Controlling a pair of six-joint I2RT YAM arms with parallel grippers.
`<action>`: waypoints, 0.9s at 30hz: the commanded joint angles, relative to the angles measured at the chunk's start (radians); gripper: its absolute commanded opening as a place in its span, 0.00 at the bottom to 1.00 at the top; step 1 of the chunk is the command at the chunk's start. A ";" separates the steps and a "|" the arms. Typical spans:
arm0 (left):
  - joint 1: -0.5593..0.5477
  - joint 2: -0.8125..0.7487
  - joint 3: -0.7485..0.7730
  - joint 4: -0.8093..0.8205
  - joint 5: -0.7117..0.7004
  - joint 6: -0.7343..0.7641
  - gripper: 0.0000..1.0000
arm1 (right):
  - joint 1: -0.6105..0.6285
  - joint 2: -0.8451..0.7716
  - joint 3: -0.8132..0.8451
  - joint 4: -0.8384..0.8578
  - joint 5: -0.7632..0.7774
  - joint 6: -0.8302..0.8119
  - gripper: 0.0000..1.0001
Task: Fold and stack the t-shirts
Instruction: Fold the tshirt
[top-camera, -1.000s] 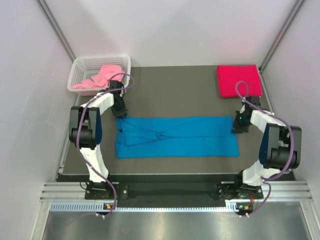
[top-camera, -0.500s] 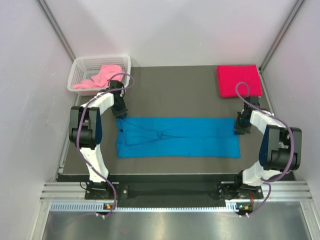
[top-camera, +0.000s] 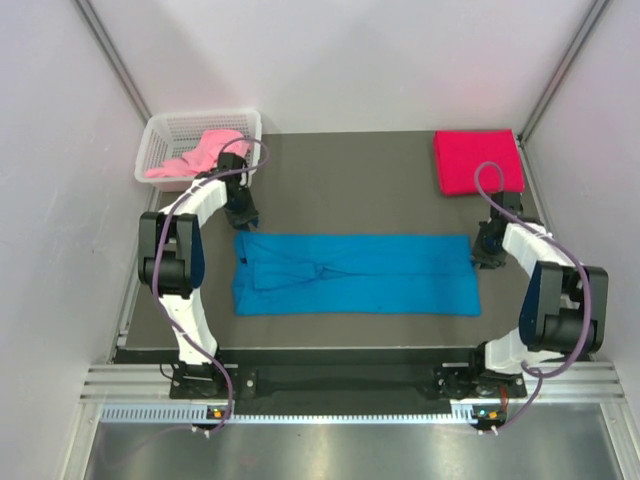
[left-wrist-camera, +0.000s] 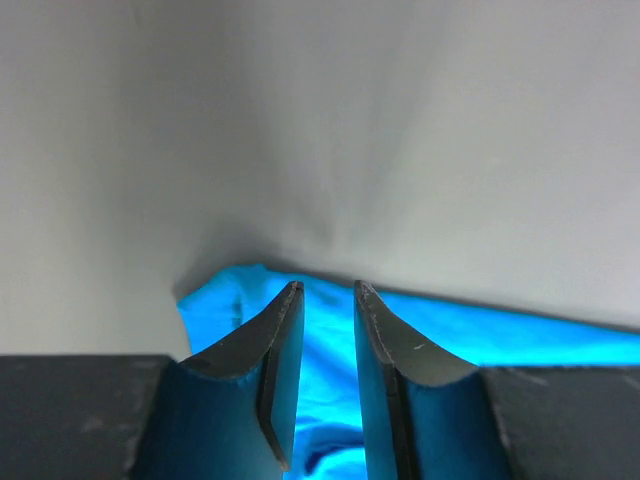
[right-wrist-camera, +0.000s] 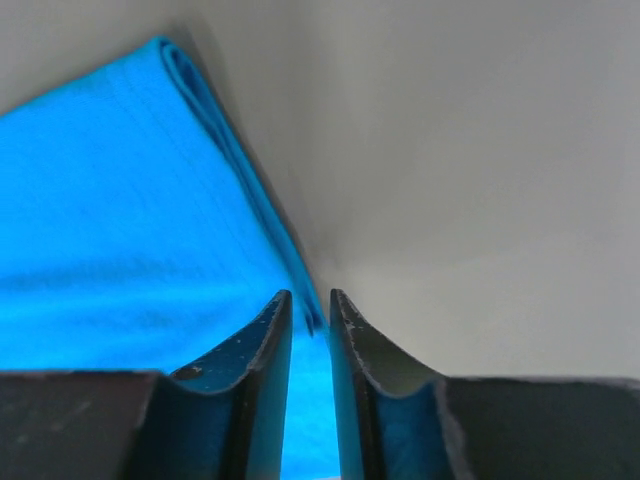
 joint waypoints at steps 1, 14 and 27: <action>-0.001 -0.032 0.088 -0.037 0.016 0.014 0.32 | 0.006 -0.095 0.034 -0.034 0.014 0.010 0.25; 0.005 -0.176 -0.097 0.065 -0.091 -0.028 0.22 | 0.034 -0.248 0.116 -0.101 -0.139 0.019 0.36; 0.019 -0.032 -0.117 0.061 -0.144 -0.046 0.04 | 0.038 -0.279 0.129 -0.097 -0.159 0.002 0.34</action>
